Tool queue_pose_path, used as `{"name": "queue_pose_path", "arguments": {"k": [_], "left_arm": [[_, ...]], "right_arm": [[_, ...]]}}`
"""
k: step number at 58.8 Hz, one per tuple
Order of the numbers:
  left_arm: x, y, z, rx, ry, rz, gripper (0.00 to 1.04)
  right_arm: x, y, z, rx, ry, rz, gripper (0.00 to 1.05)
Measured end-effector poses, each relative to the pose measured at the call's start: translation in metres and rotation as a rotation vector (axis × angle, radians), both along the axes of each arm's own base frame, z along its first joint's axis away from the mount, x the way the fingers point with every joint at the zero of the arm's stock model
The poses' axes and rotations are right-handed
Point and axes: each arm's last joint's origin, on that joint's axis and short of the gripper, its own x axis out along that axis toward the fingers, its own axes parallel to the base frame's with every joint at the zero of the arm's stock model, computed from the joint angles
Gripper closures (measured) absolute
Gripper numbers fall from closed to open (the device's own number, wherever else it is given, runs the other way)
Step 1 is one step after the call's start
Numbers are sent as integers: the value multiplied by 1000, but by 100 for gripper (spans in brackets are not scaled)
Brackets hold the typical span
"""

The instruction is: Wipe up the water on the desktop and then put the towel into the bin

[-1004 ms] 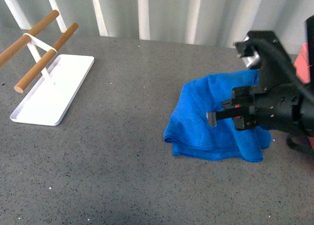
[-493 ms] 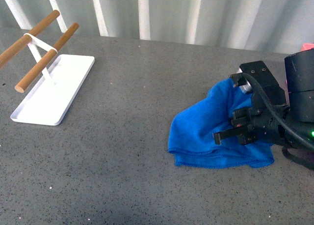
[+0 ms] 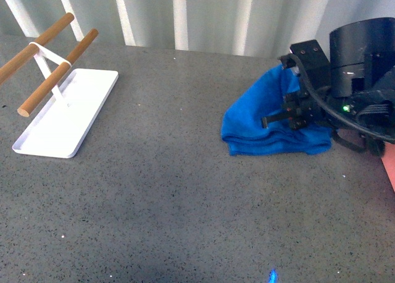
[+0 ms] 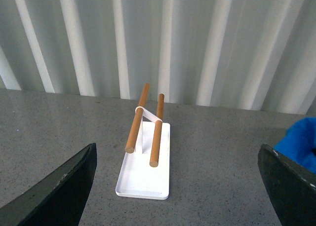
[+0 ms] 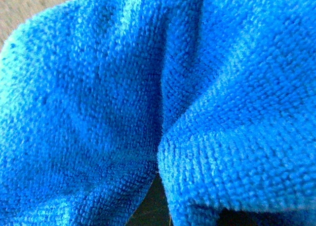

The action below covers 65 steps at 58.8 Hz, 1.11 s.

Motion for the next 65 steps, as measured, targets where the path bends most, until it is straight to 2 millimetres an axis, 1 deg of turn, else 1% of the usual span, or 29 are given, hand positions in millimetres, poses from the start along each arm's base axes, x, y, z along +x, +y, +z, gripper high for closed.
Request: {"name": "queue_pose_path", "arguments": {"k": [3, 8, 11, 14, 15, 17, 18, 22, 25, 27, 29, 31, 35, 37, 39, 45, 47, 50, 54, 60, 65], "left_arm": [[0, 0, 0, 0, 0, 0, 7], [0, 0, 0, 0, 0, 0, 7], [0, 0, 0, 0, 0, 0, 7], [0, 0, 0, 0, 0, 0, 7], [0, 0, 0, 0, 0, 0, 7], [0, 0, 0, 0, 0, 0, 7], [0, 0, 0, 0, 0, 0, 7], [0, 0, 0, 0, 0, 0, 7], [0, 0, 0, 0, 0, 0, 7], [0, 0, 0, 0, 0, 0, 7], [0, 0, 0, 0, 0, 0, 7], [0, 0, 0, 0, 0, 0, 7], [0, 0, 0, 0, 0, 0, 7], [0, 0, 0, 0, 0, 0, 7], [0, 0, 0, 0, 0, 0, 7], [0, 0, 0, 0, 0, 0, 7], [0, 0, 0, 0, 0, 0, 7], [0, 0, 0, 0, 0, 0, 7], [0, 0, 0, 0, 0, 0, 7], [0, 0, 0, 0, 0, 0, 7], [0, 0, 0, 0, 0, 0, 7]], "right_arm": [[9, 11, -2, 24, -14, 35, 101], [16, 33, -6, 64, -24, 94, 101], [14, 55, -9, 94, -18, 147, 101], [5, 78, -10, 116, 5, 217, 101], [3, 81, -10, 122, 10, 231, 101], [-9, 97, -9, 146, 39, 300, 101], [-15, 102, -8, 154, 56, 325, 101], [-36, 110, -5, 162, 113, 401, 101], [-50, 111, -1, 153, 149, 447, 101], [-67, 106, 3, 131, 189, 490, 101], [-76, 100, 5, 119, 210, 507, 101], [-81, 95, 7, 113, 220, 520, 101], [-93, 76, 12, 88, 231, 529, 101], [-98, 65, 15, 80, 237, 522, 101], [-101, 50, 19, 68, 240, 509, 101], [-106, 24, 30, 54, 232, 479, 101], [-106, 12, 36, 43, 220, 466, 101], [-106, 2, 43, 34, 206, 450, 101], [-103, -18, 56, 18, 177, 427, 101], [-100, -32, 69, 1, 144, 402, 101], [-96, -38, 79, -21, 122, 384, 101]]}}
